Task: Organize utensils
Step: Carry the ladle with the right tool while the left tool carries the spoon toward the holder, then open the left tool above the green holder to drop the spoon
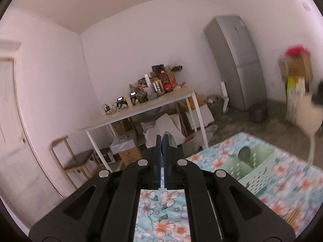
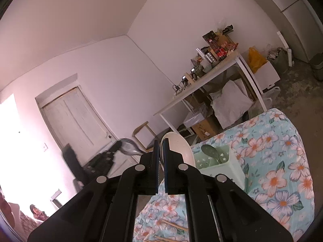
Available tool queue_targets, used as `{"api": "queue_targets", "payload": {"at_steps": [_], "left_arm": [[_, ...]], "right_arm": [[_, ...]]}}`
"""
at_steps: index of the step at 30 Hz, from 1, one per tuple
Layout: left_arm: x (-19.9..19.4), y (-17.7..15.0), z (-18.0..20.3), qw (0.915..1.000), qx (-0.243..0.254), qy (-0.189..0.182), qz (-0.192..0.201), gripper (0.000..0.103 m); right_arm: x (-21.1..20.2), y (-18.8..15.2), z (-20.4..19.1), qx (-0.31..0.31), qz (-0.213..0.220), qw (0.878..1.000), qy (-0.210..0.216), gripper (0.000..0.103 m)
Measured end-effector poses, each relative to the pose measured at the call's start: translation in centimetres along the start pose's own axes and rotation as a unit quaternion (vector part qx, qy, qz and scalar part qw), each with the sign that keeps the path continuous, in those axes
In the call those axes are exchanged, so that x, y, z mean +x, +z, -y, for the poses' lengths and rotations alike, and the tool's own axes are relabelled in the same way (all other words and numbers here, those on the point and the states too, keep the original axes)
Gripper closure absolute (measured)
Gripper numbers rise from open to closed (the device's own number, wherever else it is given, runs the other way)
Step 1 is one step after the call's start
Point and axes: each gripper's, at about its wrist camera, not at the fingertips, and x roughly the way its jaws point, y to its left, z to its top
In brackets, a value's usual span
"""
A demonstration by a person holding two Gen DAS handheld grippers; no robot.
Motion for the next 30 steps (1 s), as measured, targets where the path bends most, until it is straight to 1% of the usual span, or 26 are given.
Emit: {"api": "queue_targets", "payload": {"at_steps": [3,5,7,9,11,12,14,15,16,17,19,21,23,24,26,27,30], "left_arm": [[1.5,-0.1,2.1,0.9992,0.036,0.011,-0.015,0.102],[2.1,-0.5,2.9,0.9986,0.047,0.013,-0.022,0.102],[2.5,-0.7,3.3,0.9983,0.050,0.013,-0.025,0.102],[3.2,-0.8,3.4,0.9986,0.041,0.000,-0.034,0.102],[3.7,-0.9,3.4,0.9981,0.024,-0.024,-0.052,0.101],[4.1,-0.8,3.1,0.9972,0.004,-0.043,-0.061,0.100],[4.1,-1.2,2.4,0.9960,-0.025,-0.056,-0.065,0.096],[4.3,-1.2,2.1,0.9949,-0.042,-0.063,-0.067,0.092],[4.4,-1.3,1.7,0.9931,-0.061,-0.073,-0.068,0.081],[4.4,-1.4,1.2,0.9907,-0.084,-0.084,-0.068,0.074],[4.2,-1.6,0.1,0.9852,-0.123,-0.101,-0.064,0.072],[3.9,-2.1,-0.7,0.9805,-0.150,-0.113,-0.057,0.068],[3.2,-2.4,-1.8,0.9752,-0.181,-0.118,-0.047,0.060],[2.9,-2.6,-2.3,0.9722,-0.195,-0.122,-0.043,0.059],[2.3,-3.3,-3.0,0.9676,-0.214,-0.129,-0.037,0.048],[1.8,-3.8,-3.4,0.9652,-0.226,-0.128,-0.034,0.046],[0.8,-5.1,-3.7,0.9616,-0.240,-0.128,-0.039,0.040]], "right_arm": [[-0.2,0.3,0.2,-0.001,0.001,1.000,0.000,0.099],[-0.2,0.3,0.4,0.000,0.001,1.000,-0.001,0.099],[-0.2,0.4,0.7,0.002,0.001,1.000,-0.001,0.099],[-0.4,0.3,0.8,0.004,0.001,1.000,-0.001,0.099],[-0.3,0.4,1.0,0.010,0.001,1.000,0.002,0.099],[-0.3,0.4,1.2,0.012,0.001,1.000,0.004,0.099],[-0.2,0.4,1.3,0.012,0.001,1.000,0.005,0.099],[-0.2,0.4,1.3,0.012,0.001,1.000,0.005,0.099],[-0.1,0.5,1.4,0.014,0.000,1.000,0.008,0.099],[-0.1,0.5,1.4,0.016,0.000,1.000,0.012,0.099],[0.1,0.8,1.6,0.021,0.002,0.999,0.026,0.099],[0.3,1.3,1.6,0.026,0.007,0.999,0.044,0.099],[0.5,2.0,1.7,0.029,0.017,0.997,0.064,0.099],[0.7,2.3,1.5,0.030,0.021,0.997,0.071,0.099],[1.2,3.3,1.6,0.033,0.031,0.994,0.095,0.099],[1.7,3.8,1.7,0.035,0.034,0.993,0.105,0.099],[3.5,5.0,2.4,0.046,0.038,0.989,0.137,0.099]]}}
